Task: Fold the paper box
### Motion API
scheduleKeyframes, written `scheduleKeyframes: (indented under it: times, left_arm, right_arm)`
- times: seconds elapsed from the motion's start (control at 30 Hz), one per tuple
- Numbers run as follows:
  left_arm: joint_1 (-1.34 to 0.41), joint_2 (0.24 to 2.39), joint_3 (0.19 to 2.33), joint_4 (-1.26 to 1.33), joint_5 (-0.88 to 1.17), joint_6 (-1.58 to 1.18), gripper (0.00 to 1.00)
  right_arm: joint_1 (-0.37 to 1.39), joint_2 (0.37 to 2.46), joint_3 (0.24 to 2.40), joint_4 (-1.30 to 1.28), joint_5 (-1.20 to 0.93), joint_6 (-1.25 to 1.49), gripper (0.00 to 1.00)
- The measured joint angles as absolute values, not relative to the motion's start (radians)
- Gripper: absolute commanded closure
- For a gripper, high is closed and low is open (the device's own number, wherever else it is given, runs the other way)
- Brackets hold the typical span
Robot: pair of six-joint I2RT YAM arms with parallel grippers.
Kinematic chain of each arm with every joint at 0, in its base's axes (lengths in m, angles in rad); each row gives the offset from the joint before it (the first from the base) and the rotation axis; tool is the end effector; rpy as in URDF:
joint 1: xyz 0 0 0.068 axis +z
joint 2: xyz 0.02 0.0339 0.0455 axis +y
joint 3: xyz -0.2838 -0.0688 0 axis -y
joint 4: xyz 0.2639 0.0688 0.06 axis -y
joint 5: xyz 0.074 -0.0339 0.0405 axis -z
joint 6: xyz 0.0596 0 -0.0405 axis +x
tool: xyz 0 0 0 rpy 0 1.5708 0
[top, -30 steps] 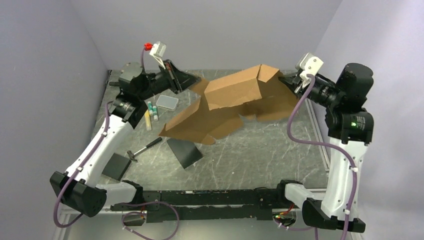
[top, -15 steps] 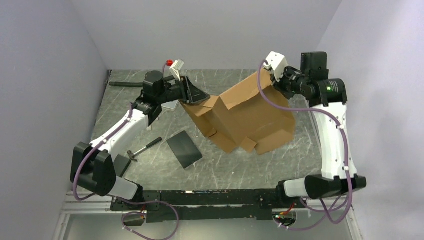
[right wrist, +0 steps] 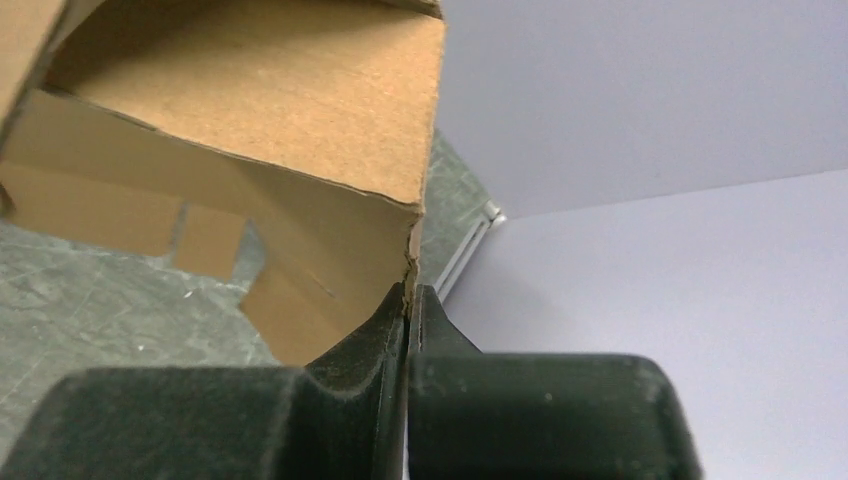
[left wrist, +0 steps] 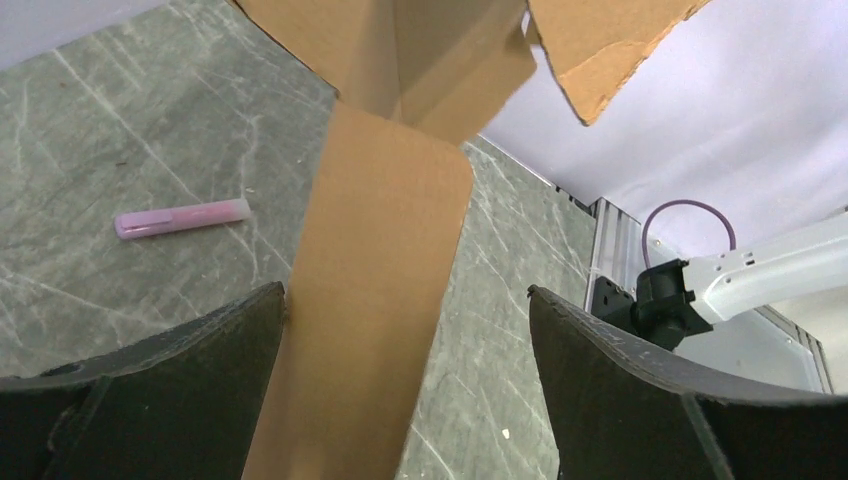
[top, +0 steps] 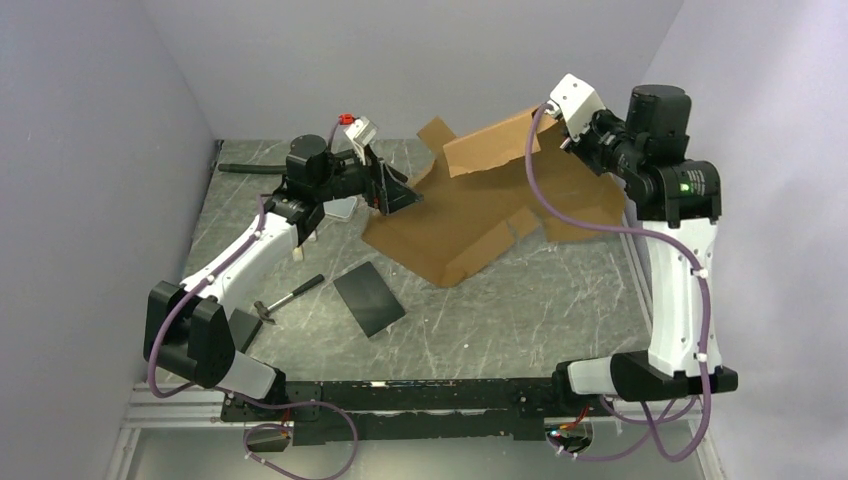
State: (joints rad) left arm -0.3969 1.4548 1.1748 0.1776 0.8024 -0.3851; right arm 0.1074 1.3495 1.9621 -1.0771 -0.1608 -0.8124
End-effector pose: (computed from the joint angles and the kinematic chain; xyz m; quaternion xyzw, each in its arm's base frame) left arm 0.3267 -0.1834 0.3683 0.2657 0.6819 -0.5031 0.4597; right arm 0.2554 0.0371 0.5317 -0.4143 0.7413 -0.1167 0.5151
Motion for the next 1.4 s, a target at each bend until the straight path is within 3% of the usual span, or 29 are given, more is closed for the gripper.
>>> scheduleKeyframes:
  times: [0.43,0.87,1.13,1.4]
  left_arm:
    - [-0.487,1.399,1.131,0.2,0.861,-0.356,0.03]
    - [-0.517,1.021,0.983,0.165,0.747,-0.295,0.03]
    - [-0.524,0.998,0.865,0.173,0.699,-0.305,0.03]
    - [-0.524,1.034,0.831,0.22,0.584,-0.244,0.01]
  right_arm:
    - [0.115,1.262,2.238,-1.178,-0.165,-0.944,1.0]
    - [0.115,1.2,2.357,-1.272,-0.166,-1.127,1.0]
    - [0.161,1.282,2.082,-1.259,-0.214,-1.13,1.0]
    - [0.415,1.48,1.774,-0.99,-0.069,-1.044,1.0]
